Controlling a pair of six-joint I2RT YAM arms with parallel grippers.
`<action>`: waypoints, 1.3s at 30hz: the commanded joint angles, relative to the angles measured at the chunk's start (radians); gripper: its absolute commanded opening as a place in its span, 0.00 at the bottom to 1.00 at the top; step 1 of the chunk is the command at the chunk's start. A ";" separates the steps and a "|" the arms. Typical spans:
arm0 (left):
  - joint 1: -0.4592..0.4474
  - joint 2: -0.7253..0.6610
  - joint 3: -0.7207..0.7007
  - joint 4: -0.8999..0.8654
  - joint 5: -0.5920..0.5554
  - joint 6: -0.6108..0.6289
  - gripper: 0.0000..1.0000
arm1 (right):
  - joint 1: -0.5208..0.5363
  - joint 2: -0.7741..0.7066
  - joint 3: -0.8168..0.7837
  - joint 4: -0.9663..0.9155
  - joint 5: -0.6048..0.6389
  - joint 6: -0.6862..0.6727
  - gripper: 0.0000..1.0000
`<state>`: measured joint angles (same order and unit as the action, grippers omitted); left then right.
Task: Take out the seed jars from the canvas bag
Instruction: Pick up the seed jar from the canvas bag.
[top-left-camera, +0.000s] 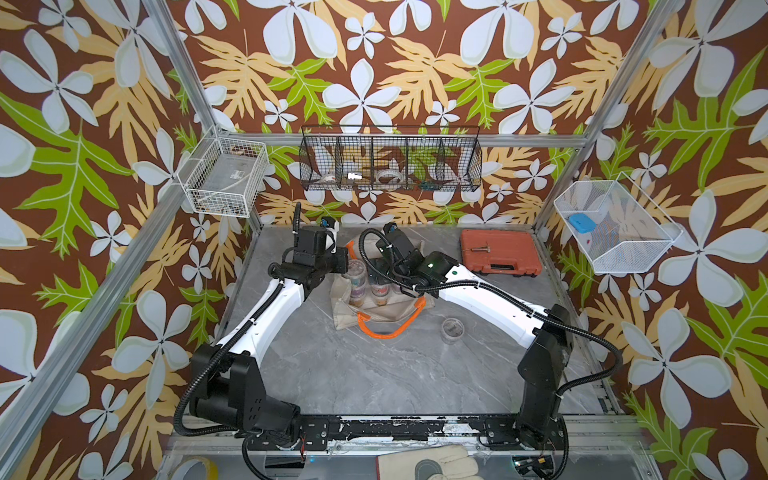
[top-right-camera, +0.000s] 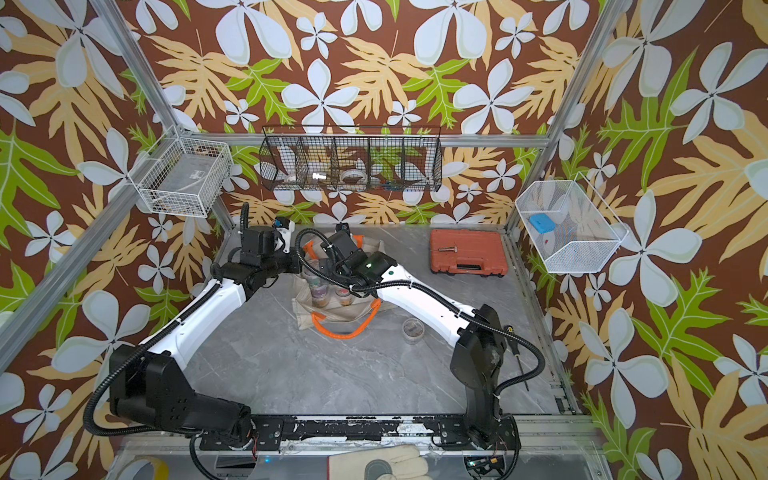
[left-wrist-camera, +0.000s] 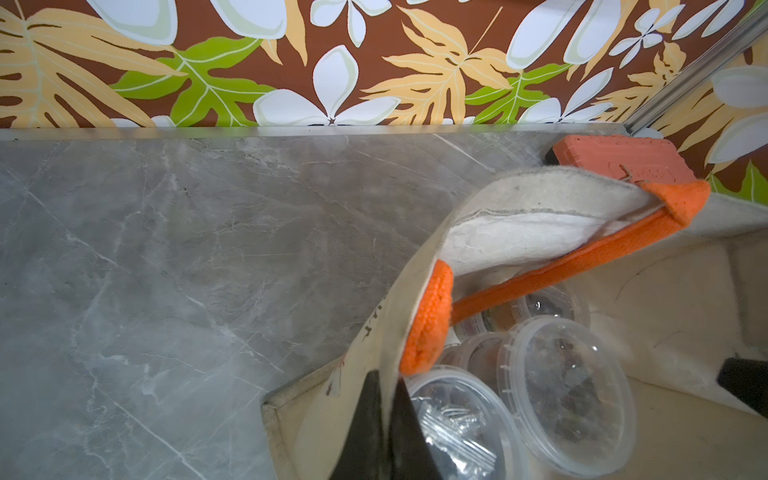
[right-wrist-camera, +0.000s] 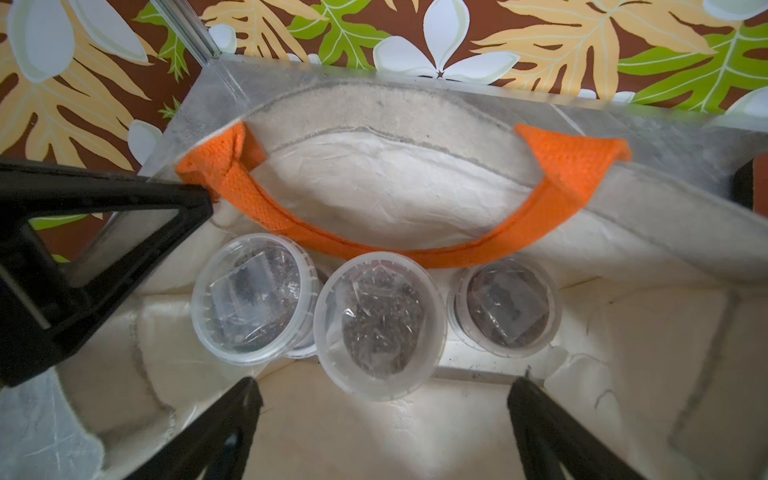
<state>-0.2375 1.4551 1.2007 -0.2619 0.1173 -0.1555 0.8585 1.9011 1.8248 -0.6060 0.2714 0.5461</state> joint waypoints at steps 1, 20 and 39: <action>0.000 0.004 -0.001 0.003 0.016 -0.006 0.00 | 0.000 0.023 0.025 -0.024 0.029 -0.015 0.95; 0.001 0.004 0.000 0.002 0.019 -0.006 0.00 | -0.014 0.098 0.060 0.003 -0.022 -0.007 0.93; 0.000 0.002 0.002 0.000 0.022 -0.007 0.00 | -0.015 0.151 0.091 0.006 0.005 0.008 0.75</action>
<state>-0.2375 1.4574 1.2007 -0.2604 0.1226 -0.1558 0.8444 2.0506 1.9083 -0.6025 0.2592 0.5468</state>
